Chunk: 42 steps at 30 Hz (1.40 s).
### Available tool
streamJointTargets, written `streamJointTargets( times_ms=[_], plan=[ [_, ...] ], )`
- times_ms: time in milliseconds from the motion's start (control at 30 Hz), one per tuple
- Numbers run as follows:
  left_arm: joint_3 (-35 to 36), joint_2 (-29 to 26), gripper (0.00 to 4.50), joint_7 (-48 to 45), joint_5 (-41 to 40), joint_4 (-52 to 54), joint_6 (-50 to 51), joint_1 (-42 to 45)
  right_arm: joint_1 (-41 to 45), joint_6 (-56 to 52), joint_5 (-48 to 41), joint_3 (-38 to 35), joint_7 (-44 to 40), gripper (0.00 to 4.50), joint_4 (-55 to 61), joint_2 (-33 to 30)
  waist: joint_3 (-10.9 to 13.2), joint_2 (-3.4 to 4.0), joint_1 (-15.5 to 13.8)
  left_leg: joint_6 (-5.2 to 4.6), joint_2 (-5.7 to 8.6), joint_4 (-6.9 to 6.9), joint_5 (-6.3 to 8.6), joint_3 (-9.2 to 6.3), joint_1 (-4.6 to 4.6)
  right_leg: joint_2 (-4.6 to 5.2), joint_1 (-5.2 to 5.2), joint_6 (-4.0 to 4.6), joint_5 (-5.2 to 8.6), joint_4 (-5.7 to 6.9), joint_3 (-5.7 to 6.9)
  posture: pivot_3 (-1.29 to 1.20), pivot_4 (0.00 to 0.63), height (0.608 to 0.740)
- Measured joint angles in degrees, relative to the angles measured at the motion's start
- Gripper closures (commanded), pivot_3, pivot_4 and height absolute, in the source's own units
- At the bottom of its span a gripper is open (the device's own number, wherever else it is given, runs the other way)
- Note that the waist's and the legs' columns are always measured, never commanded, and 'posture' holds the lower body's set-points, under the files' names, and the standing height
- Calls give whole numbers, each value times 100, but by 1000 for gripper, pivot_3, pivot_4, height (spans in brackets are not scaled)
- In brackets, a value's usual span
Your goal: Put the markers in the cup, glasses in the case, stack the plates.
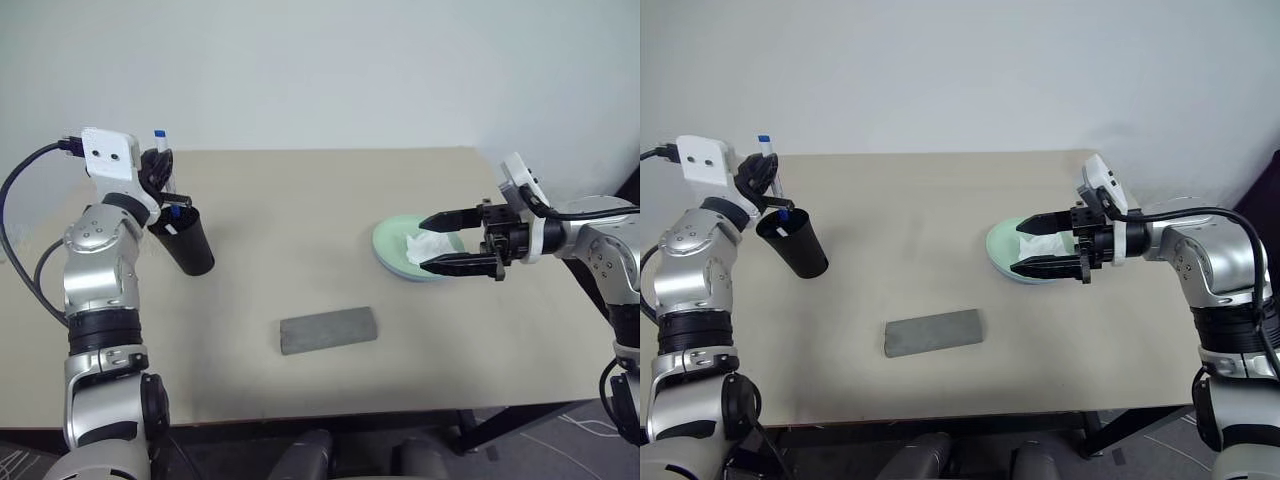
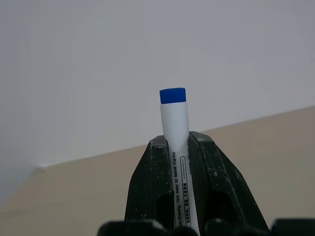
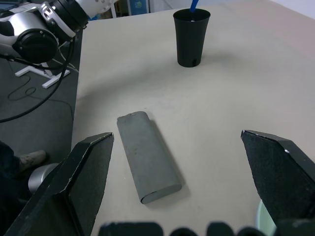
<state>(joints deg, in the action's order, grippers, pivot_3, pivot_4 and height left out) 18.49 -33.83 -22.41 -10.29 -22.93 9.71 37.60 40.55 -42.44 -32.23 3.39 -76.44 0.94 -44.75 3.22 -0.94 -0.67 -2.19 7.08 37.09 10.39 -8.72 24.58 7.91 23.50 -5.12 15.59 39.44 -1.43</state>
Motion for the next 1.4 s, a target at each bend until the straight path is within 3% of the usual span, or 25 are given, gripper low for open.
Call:
streamJointTargets(
  times_ms=[1400],
  plan=[
    [97, 275, 4407, -328, -387, -1503, -2121, -459, -1, 29, 8, 2, 263, 0, 83, 102, -1, 0, -1, 0, 0, 1, 0, 0, 0, 0, 1, 0, 0, 0, 0, 0, 0, 683]
  ],
)
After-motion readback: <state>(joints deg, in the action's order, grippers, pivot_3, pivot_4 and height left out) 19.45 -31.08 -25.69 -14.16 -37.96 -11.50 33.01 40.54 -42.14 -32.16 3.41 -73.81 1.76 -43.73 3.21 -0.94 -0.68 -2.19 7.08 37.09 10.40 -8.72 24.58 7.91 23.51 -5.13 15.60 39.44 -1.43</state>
